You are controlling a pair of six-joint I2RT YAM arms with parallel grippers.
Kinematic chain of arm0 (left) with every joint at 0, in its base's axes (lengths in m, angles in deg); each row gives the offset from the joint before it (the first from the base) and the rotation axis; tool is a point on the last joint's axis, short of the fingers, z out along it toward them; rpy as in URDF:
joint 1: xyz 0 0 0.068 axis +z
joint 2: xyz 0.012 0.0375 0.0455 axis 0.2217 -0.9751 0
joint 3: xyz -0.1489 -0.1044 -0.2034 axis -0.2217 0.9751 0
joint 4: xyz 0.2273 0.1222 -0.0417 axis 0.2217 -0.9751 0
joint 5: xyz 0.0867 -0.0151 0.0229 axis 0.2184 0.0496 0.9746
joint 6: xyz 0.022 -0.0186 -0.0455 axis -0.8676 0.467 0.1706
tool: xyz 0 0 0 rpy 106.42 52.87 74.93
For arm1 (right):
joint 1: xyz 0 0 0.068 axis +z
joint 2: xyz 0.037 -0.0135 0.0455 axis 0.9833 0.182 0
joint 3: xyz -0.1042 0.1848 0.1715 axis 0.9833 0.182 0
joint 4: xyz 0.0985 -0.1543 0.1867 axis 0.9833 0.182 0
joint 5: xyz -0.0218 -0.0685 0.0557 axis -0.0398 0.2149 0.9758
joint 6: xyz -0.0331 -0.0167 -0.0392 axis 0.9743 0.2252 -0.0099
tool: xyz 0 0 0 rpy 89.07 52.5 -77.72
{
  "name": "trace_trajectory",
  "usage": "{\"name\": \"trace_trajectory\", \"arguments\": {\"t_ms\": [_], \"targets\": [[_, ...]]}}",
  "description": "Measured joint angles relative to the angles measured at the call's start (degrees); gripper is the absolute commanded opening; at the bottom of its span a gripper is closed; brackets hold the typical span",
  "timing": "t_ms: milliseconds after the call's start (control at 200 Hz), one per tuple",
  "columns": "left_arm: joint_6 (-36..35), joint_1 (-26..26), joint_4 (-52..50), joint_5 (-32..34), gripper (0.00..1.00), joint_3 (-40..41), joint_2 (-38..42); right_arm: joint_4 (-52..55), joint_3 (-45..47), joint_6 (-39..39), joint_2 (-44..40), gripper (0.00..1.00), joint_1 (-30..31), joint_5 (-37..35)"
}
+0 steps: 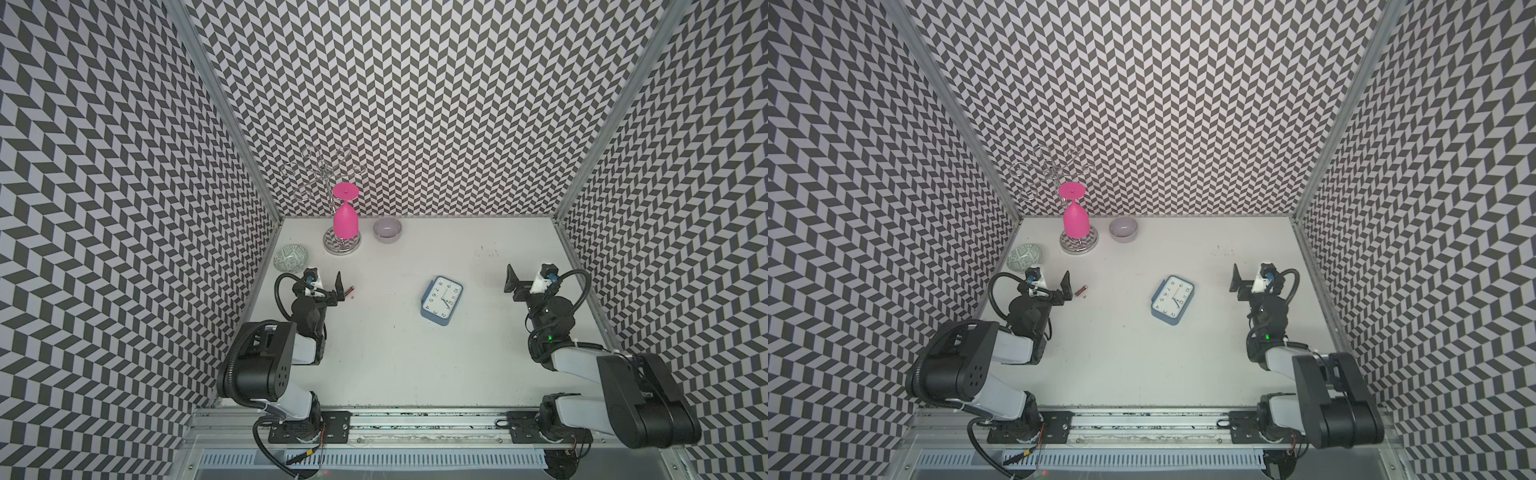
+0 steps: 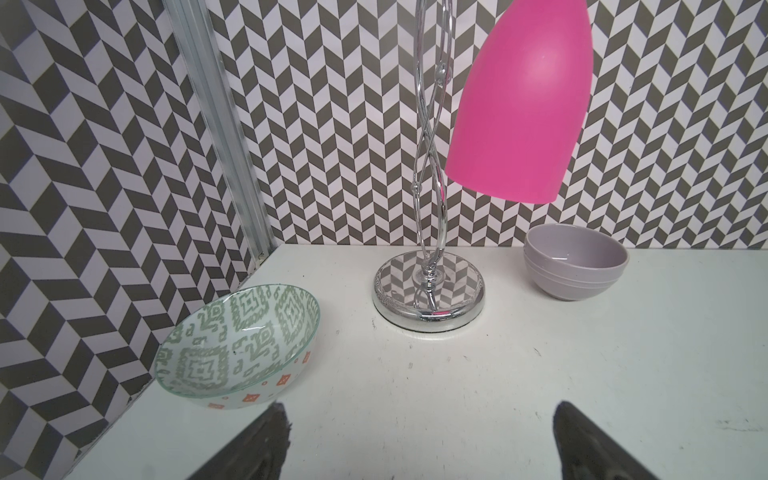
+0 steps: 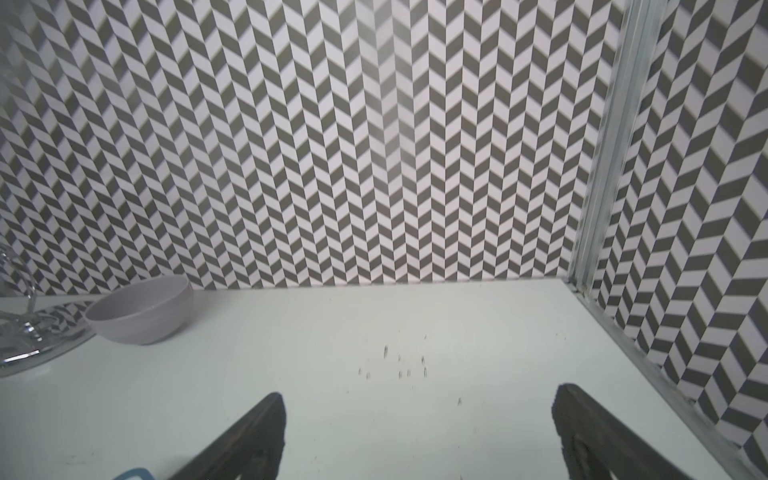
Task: Insert the battery into the alarm
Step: Adjust the alarm at the center of the board.
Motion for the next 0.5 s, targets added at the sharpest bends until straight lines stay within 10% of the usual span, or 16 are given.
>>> {"name": "trace_trajectory", "arguments": {"t_ms": [501], "targets": [[0.0,0.0,0.0,0.0,0.99,0.0,0.0,35.7,-15.3,-14.8,-13.0,0.99,1.4,13.6]]}}
